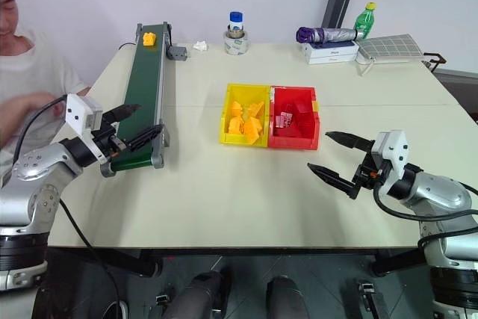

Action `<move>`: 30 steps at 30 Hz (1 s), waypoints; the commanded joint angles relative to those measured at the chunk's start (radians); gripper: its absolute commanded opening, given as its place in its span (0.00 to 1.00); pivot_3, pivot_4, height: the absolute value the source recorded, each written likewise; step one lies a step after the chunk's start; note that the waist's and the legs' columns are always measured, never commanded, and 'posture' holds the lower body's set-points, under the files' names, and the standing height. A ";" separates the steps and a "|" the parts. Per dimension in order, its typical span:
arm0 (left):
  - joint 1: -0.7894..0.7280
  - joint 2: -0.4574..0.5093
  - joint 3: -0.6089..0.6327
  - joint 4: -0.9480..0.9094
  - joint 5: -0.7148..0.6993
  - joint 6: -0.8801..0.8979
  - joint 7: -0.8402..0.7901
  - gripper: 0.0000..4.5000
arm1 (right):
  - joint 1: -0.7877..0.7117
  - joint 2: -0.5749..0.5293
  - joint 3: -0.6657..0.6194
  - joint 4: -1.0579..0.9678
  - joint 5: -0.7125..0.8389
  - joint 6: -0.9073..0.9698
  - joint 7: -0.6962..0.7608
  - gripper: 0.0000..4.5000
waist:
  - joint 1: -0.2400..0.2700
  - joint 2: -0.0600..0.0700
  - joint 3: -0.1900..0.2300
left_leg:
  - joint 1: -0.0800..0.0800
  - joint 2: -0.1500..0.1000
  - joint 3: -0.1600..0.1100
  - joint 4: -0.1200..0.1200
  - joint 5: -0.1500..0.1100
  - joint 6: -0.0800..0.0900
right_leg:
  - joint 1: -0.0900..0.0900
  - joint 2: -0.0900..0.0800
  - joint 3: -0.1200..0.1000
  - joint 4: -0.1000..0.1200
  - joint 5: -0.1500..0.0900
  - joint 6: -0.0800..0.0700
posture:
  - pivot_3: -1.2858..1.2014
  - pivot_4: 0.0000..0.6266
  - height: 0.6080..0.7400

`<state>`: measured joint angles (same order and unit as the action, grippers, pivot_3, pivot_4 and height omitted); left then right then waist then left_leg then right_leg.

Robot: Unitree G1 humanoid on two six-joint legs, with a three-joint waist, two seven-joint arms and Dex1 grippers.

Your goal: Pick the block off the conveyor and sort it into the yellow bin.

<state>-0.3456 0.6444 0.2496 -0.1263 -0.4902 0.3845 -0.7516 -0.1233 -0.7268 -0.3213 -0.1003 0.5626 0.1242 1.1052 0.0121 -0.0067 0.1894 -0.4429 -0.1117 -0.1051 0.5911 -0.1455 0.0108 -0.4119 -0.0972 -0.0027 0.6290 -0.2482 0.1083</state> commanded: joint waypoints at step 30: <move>0.348 -0.356 0.099 -0.392 0.176 -0.097 0.571 0.99 | -0.062 -0.001 0.009 0.042 -0.009 -0.031 0.027 1.00 | 0.001 0.000 0.000 | 0.000 0.000 0.000 0.001 0.000 0.000 | 0.001 0.000 0.000 -0.001 0.000 0.000 | 0.52 0.24 1.00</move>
<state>-0.0037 0.2963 0.3597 -0.4513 -0.3503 0.3089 -0.2361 -0.1687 -0.7258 -0.3046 -0.0501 0.5508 0.1146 1.1282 0.0133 -0.0070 0.1893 -0.4431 -0.1117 -0.1049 0.5923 -0.1456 0.0108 -0.4104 -0.0976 -0.0027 0.6284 -0.2483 0.1083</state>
